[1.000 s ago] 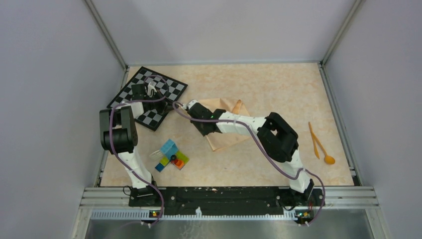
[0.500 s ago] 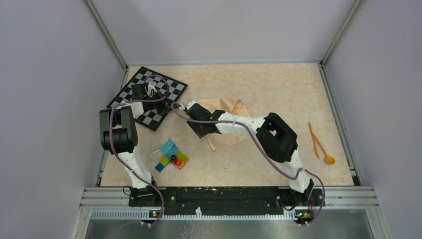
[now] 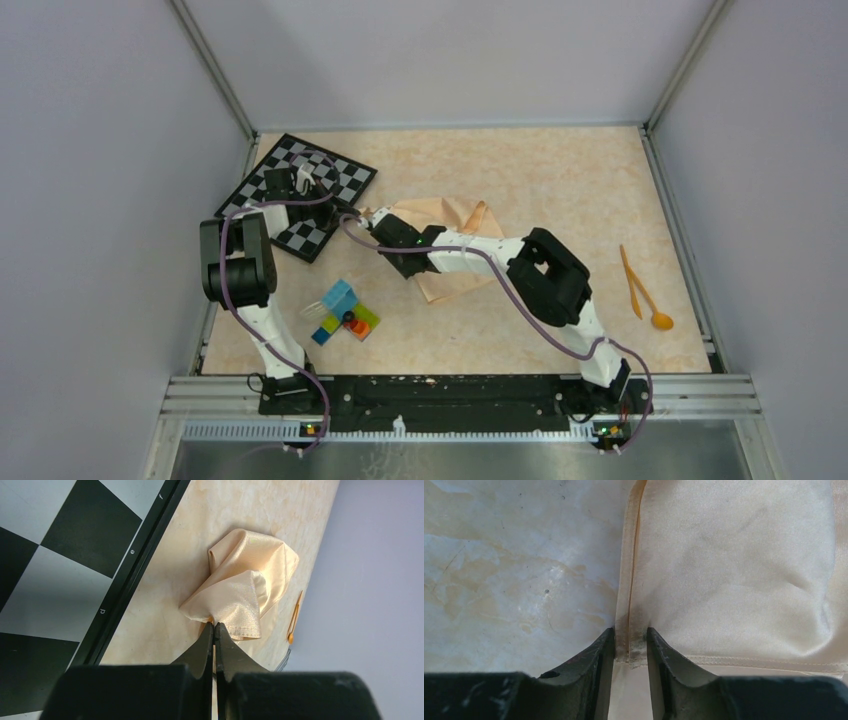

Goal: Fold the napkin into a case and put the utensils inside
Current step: Pick up the rectangle-folded napkin from the center of the board.

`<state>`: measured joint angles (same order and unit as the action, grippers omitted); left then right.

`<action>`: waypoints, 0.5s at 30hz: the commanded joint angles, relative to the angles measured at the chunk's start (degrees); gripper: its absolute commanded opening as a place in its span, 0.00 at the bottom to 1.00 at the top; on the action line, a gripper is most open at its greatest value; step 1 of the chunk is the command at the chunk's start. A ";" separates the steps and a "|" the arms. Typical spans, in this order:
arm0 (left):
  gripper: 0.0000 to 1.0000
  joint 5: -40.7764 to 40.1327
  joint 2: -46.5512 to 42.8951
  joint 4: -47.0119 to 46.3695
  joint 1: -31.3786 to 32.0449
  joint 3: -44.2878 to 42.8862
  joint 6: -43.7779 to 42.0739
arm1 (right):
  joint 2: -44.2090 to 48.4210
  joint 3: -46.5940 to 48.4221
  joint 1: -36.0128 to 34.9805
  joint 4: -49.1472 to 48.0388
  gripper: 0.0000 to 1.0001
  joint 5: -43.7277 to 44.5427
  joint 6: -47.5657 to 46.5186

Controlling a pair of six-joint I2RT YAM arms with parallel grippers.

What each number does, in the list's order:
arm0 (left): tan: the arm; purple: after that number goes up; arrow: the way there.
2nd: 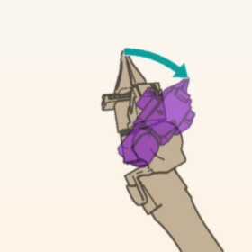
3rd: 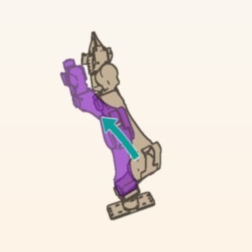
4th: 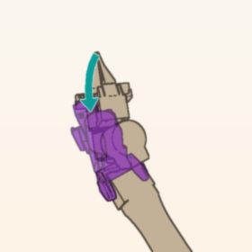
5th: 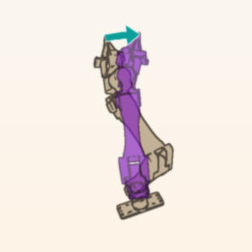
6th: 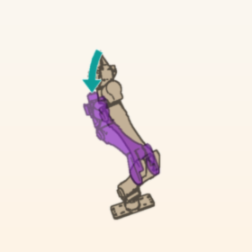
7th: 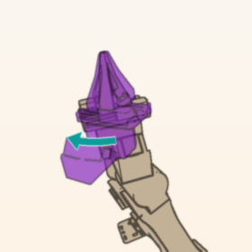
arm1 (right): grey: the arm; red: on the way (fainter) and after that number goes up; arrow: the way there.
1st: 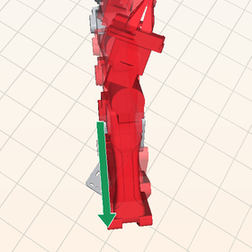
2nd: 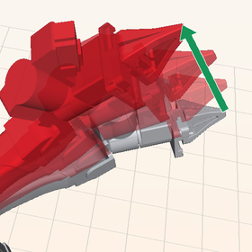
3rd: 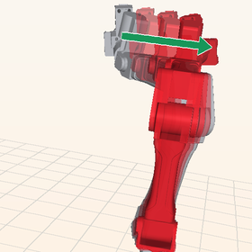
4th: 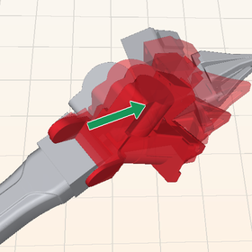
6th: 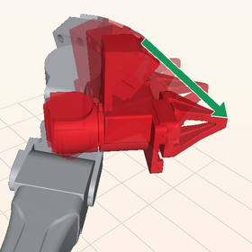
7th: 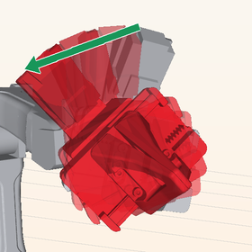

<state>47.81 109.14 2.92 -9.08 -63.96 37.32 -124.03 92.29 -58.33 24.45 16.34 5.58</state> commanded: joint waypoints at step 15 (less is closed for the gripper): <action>0.00 1.43 -1.36 -2.50 -0.39 -1.47 -0.68 | 2.18 2.95 -0.63 0.55 0.00 2.91 -0.62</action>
<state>48.18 109.14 2.76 -9.08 -63.96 37.32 -124.11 92.38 -58.35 24.93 17.12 5.54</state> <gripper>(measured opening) 0.005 0.013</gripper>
